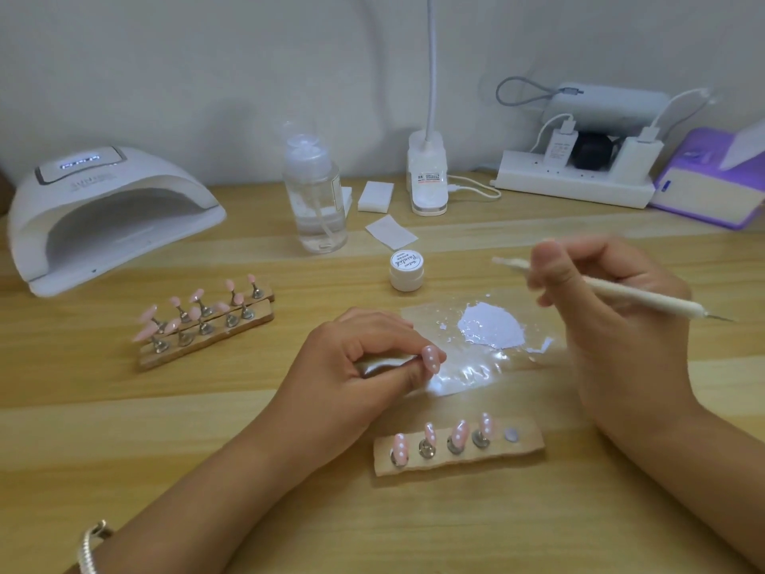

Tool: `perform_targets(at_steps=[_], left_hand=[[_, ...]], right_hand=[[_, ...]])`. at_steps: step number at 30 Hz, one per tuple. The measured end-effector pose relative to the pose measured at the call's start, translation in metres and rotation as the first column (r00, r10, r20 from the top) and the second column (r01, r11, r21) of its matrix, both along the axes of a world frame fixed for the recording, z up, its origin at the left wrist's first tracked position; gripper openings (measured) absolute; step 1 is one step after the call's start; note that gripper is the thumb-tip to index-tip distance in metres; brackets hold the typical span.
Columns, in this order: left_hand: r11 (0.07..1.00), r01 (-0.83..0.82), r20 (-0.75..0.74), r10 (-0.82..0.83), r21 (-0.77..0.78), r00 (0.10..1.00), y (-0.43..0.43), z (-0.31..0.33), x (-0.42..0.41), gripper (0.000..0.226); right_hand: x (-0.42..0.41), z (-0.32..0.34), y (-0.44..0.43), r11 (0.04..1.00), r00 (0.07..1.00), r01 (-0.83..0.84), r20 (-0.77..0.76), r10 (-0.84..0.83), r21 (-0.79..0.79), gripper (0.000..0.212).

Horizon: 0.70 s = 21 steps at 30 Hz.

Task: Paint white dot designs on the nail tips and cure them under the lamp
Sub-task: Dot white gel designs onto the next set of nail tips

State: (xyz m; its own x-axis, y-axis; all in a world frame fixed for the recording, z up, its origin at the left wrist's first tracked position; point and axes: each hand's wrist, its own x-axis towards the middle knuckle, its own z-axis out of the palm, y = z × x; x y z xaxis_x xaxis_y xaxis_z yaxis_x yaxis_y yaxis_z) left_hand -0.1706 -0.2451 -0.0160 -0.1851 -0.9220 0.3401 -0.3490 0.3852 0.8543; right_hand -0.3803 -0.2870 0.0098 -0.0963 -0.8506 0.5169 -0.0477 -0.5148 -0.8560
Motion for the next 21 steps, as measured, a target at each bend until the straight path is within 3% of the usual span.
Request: perform_targets(at_steps=[4,7,10,11,13,16,21], left_hand=[[1.0,-0.017,-0.002,0.017,0.005,1.0,0.002,0.002,0.0,0.008],[0.999,-0.034,-0.006,0.034,0.016,0.999,0.002,0.003,0.0,0.009],[0.999,-0.039,0.006,0.039,0.013,0.999,0.002,0.004,-0.001,0.007],[0.999,-0.041,0.011,0.041,0.017,0.999,0.002,0.005,-0.001,0.006],[0.999,-0.044,0.028,0.043,0.021,0.999,0.002,0.006,-0.002,0.007],[0.999,-0.048,0.035,0.047,0.024,0.998,0.002,0.007,-0.002,0.008],[0.999,-0.043,0.04,0.042,0.032,0.998,0.003,0.007,-0.002,0.006]], right_hand=[[-0.03,0.021,-0.03,0.989,0.989,0.145,-0.029,-0.144,0.044,0.036],[-0.064,0.019,-0.051,0.972,0.926,0.205,-0.345,-0.153,0.119,0.031],[-0.088,0.012,-0.061,0.978,0.782,0.089,-0.622,0.047,0.186,0.008],[-0.092,0.011,-0.063,0.98,0.75,0.042,-0.654,0.097,0.193,0.004],[-0.095,0.007,-0.065,0.981,0.707,-0.027,-0.691,0.153,0.19,0.017],[-0.094,-0.001,-0.068,0.989,0.631,-0.036,-0.764,0.134,0.144,0.024],[-0.095,-0.01,-0.071,0.994,0.681,-0.058,-0.724,0.11,0.097,0.024]])
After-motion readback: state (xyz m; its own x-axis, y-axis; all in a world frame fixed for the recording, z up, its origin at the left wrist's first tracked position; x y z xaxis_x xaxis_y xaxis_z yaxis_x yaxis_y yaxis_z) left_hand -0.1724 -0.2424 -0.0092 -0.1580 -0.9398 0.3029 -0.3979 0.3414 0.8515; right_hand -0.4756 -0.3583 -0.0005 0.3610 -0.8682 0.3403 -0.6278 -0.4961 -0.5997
